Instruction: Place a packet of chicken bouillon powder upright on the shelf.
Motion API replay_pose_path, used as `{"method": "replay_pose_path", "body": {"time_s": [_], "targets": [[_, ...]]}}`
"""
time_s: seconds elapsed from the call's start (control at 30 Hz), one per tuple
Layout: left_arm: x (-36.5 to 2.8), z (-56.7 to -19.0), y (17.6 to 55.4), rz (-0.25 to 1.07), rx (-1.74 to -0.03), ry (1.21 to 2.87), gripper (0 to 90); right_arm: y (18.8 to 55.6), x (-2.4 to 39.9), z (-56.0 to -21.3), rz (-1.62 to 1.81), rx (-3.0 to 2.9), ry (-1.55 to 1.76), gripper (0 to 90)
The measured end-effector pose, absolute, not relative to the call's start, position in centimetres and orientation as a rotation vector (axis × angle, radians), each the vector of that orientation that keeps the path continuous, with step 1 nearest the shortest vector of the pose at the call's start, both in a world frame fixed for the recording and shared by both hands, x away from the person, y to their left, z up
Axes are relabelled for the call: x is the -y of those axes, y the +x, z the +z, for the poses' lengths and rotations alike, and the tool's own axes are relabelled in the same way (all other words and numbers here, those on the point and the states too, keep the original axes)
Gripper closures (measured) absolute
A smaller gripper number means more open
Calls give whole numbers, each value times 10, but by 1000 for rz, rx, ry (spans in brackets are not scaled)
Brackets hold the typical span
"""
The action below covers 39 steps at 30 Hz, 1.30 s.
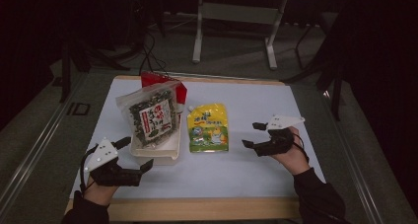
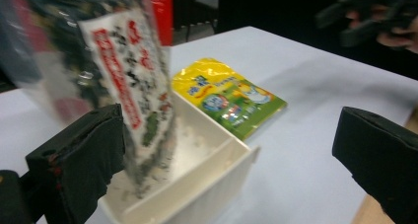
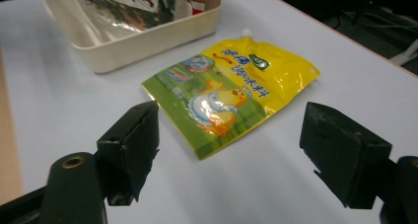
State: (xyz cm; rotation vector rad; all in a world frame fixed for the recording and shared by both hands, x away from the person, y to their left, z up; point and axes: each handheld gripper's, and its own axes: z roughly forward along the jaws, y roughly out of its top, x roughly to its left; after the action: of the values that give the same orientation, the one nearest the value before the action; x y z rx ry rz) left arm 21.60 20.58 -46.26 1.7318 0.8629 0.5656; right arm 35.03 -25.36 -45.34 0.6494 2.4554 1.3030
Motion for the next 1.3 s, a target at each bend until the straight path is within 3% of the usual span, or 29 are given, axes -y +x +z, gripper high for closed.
{"method": "replay_pose_path", "body": {"time_s": [1.3], "targets": [[-184,-498,203,492,-811,1763,12,489,171,-511,1151,-2535,797,243]]}}
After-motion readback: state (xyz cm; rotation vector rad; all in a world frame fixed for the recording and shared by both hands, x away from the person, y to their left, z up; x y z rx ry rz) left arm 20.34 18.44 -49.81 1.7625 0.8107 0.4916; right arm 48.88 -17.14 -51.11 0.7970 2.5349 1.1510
